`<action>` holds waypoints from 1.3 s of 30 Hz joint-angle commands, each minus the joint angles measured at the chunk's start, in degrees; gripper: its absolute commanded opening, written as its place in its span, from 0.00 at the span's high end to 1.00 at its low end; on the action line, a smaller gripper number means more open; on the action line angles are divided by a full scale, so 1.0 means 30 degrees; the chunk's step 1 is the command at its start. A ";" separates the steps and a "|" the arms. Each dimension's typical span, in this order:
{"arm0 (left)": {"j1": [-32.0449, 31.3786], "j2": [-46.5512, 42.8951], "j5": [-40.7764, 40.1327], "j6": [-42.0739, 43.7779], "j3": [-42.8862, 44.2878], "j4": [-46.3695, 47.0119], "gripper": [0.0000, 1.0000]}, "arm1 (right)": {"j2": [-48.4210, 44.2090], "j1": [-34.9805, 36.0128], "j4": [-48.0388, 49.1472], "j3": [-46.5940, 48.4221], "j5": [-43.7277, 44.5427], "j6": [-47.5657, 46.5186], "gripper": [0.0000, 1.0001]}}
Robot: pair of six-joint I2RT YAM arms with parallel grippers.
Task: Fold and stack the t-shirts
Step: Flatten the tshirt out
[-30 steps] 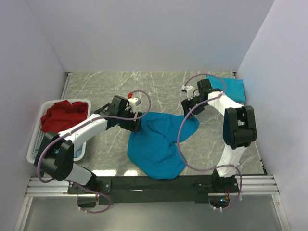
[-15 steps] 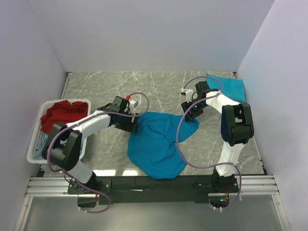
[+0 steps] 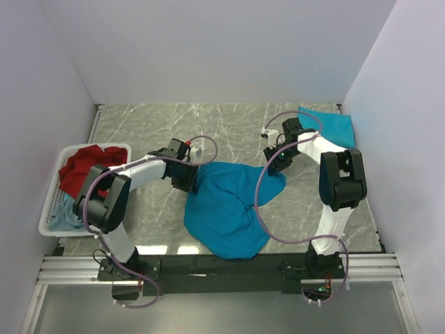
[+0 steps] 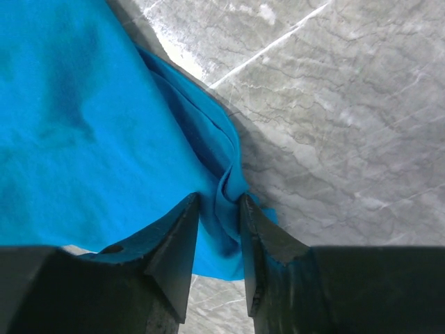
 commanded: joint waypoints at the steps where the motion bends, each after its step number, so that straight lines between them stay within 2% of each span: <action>1: -0.0012 0.0410 0.1144 0.0100 0.0662 -0.0282 0.64 | -0.0411 0.0048 0.0098 -0.0128 -0.0544 -0.0143 0.66; 4: -0.0012 0.0557 0.1994 0.0159 0.0720 -0.0283 0.74 | -0.0440 0.0076 -0.0106 -0.0157 -0.0867 -0.0260 0.71; 5: -0.0012 0.0557 0.2491 0.0188 0.0721 -0.0195 0.84 | -0.0411 0.0048 -0.0136 -0.0128 -0.1100 -0.0290 0.75; 6: -0.0012 0.0499 0.2728 0.0189 0.0721 -0.0050 0.88 | -0.0382 0.0018 -0.0310 -0.0012 -0.1218 -0.0348 0.77; 7: -0.0012 0.0470 0.2904 0.0189 0.0721 -0.0019 0.99 | -0.0382 0.0047 -0.0399 0.0047 -0.1335 -0.0377 0.85; 11: 0.0017 0.0383 0.3521 0.0101 0.0837 -0.0047 0.99 | -0.1227 0.0047 -0.0459 0.0282 -0.1688 -0.0348 0.99; 14: 0.0017 -0.0757 0.2733 -0.0163 0.1451 -0.0135 0.99 | -0.2339 -0.0070 -0.0487 0.0720 -0.1630 -0.0465 1.00; 17: 0.0017 -0.2310 0.0539 -0.0281 0.3409 -0.0456 1.00 | -0.3044 -0.0041 -0.1274 0.2561 -0.1337 -0.0699 1.00; 20: 0.0075 -0.2899 -0.2126 -0.0017 0.6834 -0.0692 1.00 | -0.2904 -0.0041 -0.2559 0.6100 -0.0751 -0.0787 1.00; 21: 0.0134 -0.2900 -0.2655 0.0041 0.8874 -0.0780 1.00 | -0.2698 -0.0041 -0.3032 0.8896 -0.0780 -0.0759 1.00; 22: 0.0367 -0.2842 -0.3415 0.0187 0.9967 -0.0838 1.00 | -0.2464 -0.0012 -0.3326 1.0404 -0.0693 -0.0643 1.00; 23: 0.0514 -0.2783 -0.3625 0.0217 1.1139 -0.0955 1.00 | -0.2027 -0.0040 -0.4054 1.3493 -0.0692 -0.0351 1.00; 24: 0.0864 -0.2724 -0.3743 0.0247 1.3529 -0.1304 1.00 | -0.1819 -0.0070 -0.4439 1.5148 -0.0808 -0.0262 1.00; 26: 0.1071 -0.2869 -0.3744 0.0538 1.5798 -0.1541 1.00 | -0.1496 -0.0128 -0.4996 1.9299 -0.1158 0.0263 1.00; 28: 0.1072 -0.3800 -0.2873 0.1151 1.7650 -0.0931 1.00 | -0.2164 -0.0332 -0.4389 2.0028 -0.1569 0.0646 1.00; 31: 0.1043 -0.6174 -0.0734 0.1652 1.6664 0.0763 1.00 | -0.6864 -0.1589 -0.0996 1.6117 -0.3965 0.1787 1.00; 32: 0.1043 -0.6848 0.0578 0.1595 1.5875 0.1236 1.00 | -0.7958 -0.2579 0.1190 1.2825 -0.5336 0.2515 1.00; 33: 0.1014 -0.8160 0.1287 0.1479 1.3982 0.1589 1.00 | -0.9013 -0.3140 0.2082 1.1168 -0.6046 0.2639 1.00; 35: 0.0955 -0.9310 0.3362 0.1186 1.1893 0.2265 1.00 | -1.1302 -0.4049 0.3024 0.6873 -0.7191 0.1623 1.00; 37: 0.0547 -1.0834 0.4659 0.0749 0.8438 0.2645 1.00 | -1.2939 -0.4258 0.2621 0.4308 -0.7604 0.0071 1.00; 38: 0.0313 -1.1274 0.6085 0.0484 0.7150 0.3256 0.99 | -1.3443 -0.4317 0.1864 0.1918 -0.7722 -0.1620 1.00; 39: -0.0241 -1.2149 0.6766 -0.0186 0.4527 0.3784 1.00 | -1.3912 -0.4550 0.1595 0.0675 -0.7694 -0.2420 1.00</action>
